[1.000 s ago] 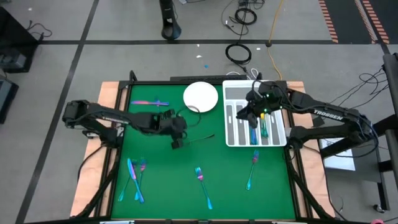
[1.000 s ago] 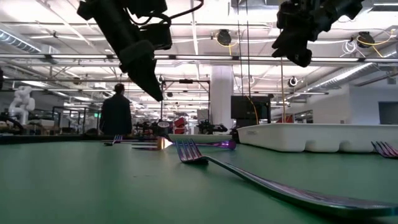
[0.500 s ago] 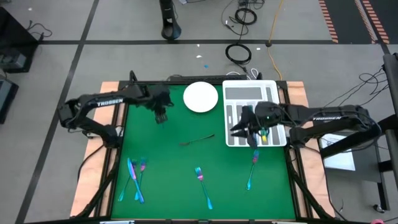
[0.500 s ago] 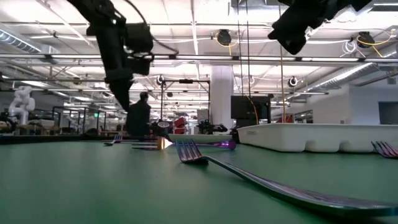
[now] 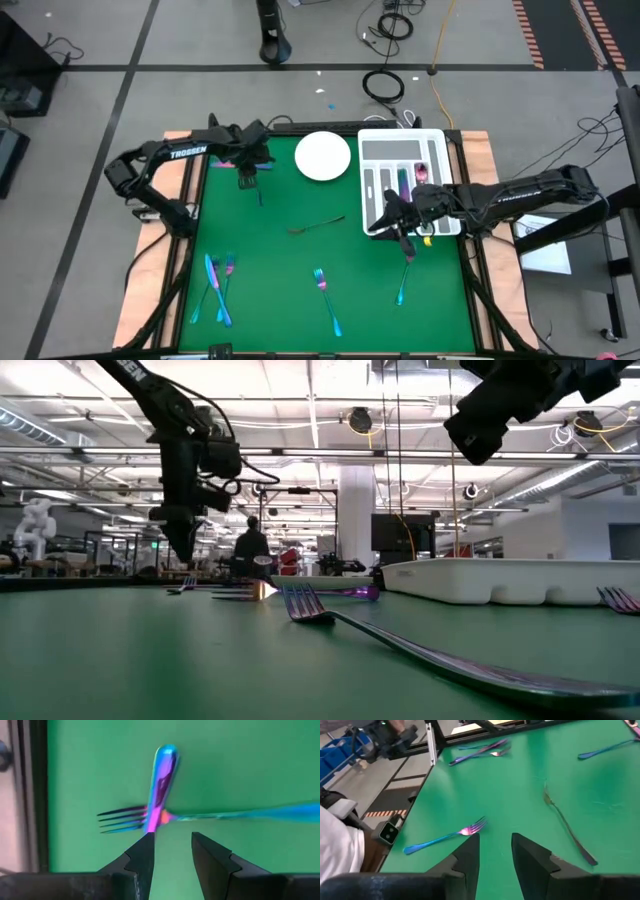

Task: Sort silverware
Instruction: Put the iridescent knife into the white silverware tray

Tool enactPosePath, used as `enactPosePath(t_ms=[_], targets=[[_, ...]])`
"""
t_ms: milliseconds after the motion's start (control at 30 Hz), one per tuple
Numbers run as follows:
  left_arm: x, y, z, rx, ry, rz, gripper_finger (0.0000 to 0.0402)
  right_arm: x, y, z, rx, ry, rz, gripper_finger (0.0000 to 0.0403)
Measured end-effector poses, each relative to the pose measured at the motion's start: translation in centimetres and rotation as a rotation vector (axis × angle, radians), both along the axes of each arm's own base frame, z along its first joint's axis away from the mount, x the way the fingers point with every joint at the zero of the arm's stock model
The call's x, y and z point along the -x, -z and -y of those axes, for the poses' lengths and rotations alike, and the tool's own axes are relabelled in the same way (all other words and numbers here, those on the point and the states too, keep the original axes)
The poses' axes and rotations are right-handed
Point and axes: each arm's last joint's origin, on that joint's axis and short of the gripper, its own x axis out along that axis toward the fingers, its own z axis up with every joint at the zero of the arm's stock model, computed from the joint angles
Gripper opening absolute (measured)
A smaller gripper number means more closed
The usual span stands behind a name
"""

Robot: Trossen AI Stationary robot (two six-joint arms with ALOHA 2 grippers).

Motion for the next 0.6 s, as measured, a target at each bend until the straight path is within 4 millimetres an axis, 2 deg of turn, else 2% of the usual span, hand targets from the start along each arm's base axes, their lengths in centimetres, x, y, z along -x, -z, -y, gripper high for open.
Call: enactPosePath(t_ms=[167, 600], targets=[[0.0, 0.9, -0.3, -0.019, 0.113, -0.098, 0.0132, 0.2, 0.9, -0.5, -0.002, -0.023, 0.018, 0.0104], [0.7, 3.8, -2.1, 0.031, 0.071, -0.230, 0.0132, 0.3, 1.1, -0.9, 0.001, -0.047, 0.018, 0.0104]])
